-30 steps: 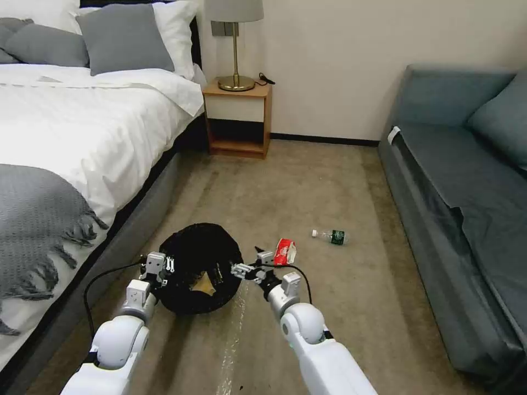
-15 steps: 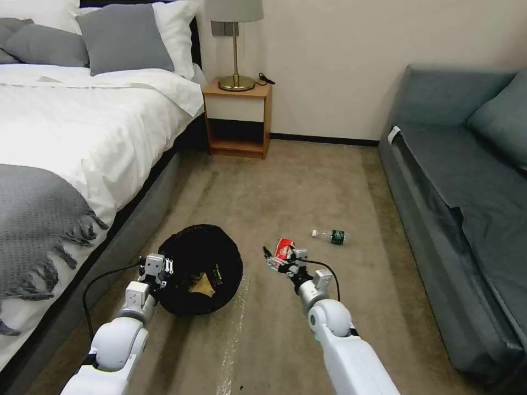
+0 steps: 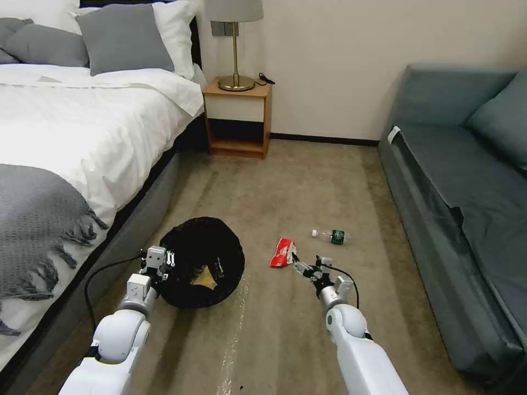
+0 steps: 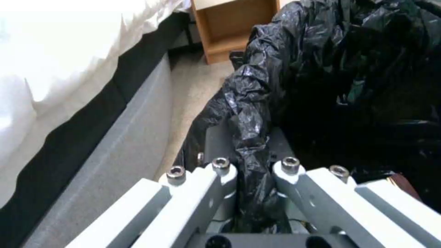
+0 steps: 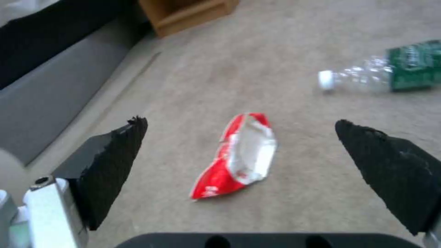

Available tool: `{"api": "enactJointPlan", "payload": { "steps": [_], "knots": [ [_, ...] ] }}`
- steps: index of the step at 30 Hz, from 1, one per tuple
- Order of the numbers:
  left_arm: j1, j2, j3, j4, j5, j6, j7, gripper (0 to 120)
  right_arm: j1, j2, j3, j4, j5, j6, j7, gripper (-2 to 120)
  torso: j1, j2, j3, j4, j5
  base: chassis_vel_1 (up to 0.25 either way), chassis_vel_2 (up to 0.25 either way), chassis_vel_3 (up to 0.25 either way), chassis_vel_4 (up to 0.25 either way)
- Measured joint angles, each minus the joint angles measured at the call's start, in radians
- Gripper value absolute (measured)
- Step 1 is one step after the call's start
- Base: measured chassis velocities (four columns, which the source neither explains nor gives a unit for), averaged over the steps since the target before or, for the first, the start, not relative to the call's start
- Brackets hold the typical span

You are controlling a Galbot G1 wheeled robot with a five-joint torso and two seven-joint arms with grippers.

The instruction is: Pick up the trash bin, then pick up the garbage on the floor and place it into the trash bin.

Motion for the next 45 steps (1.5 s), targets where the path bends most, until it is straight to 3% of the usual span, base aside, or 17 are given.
{"api": "enactJointPlan", "payload": {
  "steps": [20,45],
  "knots": [
    [-0.005,0.006,-0.003,-0.001,0.001,-0.001,0.001,4,-0.001,-0.021,0.054,-0.036,0.048,0.032,-0.024,100,0.0,0.0,0.0,0.0001,0.0,0.0,0.0,0.0,0.0],
    [-0.02,-0.007,0.011,0.036,0.007,-0.013,0.008,4,0.0,-0.039,0.065,-0.057,0.055,0.039,-0.041,100,0.0,0.0,0.0,0.0001,0.0,-0.074,0.071,0.074,-0.072]
  ]
}}
